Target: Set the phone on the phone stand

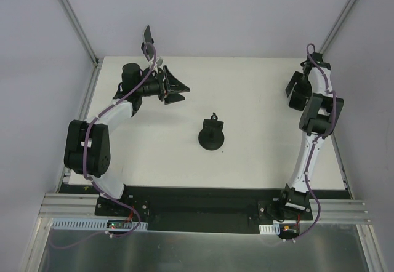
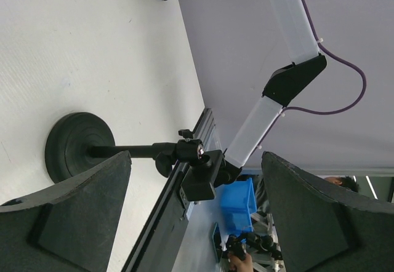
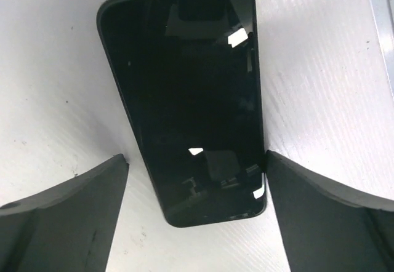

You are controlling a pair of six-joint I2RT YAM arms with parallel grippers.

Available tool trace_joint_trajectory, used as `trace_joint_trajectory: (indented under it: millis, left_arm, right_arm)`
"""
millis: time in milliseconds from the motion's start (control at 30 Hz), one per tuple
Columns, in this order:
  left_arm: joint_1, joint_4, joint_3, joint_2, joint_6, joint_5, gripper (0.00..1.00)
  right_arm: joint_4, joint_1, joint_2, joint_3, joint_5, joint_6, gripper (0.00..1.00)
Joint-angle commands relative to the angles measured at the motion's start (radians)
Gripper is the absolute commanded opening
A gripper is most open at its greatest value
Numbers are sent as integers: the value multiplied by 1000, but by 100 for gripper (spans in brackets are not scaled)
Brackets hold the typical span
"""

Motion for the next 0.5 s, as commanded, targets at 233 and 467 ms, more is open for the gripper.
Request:
trace_joint_trajectory:
  millis: [233,467]
  left_arm:
    - [-6,25,42,-25,22,27,85]
    - [-7,26,42,-25,20,28,85]
  right_arm:
    - [-190,4,85,129,3,-62,59]
    - [-195,6,43,108,-62,-59,17]
